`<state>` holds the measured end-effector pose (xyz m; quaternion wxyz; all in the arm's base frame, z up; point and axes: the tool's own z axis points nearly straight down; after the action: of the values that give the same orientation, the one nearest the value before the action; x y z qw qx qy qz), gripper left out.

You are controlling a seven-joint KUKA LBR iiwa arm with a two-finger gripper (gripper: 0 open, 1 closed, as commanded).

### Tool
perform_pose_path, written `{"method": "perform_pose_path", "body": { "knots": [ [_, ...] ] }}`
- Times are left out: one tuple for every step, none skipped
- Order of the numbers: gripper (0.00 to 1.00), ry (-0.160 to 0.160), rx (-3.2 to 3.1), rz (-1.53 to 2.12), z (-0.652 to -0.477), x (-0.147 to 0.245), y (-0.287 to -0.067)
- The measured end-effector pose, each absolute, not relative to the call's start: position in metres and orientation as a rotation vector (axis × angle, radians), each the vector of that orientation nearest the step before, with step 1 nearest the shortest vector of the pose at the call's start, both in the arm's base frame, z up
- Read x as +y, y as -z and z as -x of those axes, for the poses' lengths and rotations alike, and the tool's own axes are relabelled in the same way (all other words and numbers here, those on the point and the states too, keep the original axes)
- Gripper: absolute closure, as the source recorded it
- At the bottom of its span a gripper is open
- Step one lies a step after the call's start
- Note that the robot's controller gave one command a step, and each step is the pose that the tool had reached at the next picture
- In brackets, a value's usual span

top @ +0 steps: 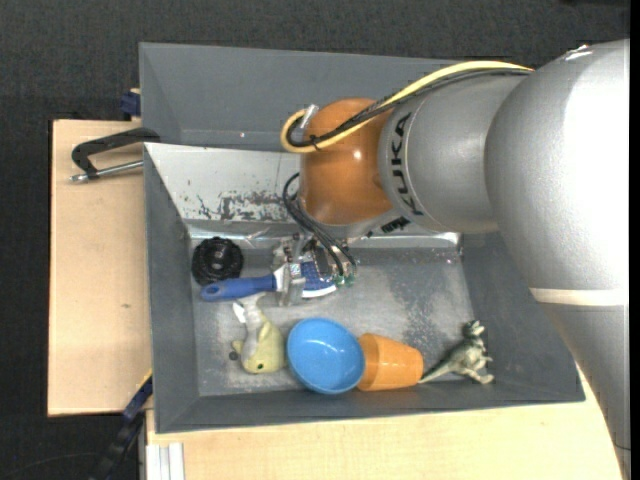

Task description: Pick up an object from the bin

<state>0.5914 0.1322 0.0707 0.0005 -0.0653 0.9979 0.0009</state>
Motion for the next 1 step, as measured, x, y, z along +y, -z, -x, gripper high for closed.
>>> {"method": "perform_pose_path", "body": {
  "knots": [
    [1.0, -0.003, 3.121, 0.244, -0.5797, 0.1245, -0.1816]
  ]
}}
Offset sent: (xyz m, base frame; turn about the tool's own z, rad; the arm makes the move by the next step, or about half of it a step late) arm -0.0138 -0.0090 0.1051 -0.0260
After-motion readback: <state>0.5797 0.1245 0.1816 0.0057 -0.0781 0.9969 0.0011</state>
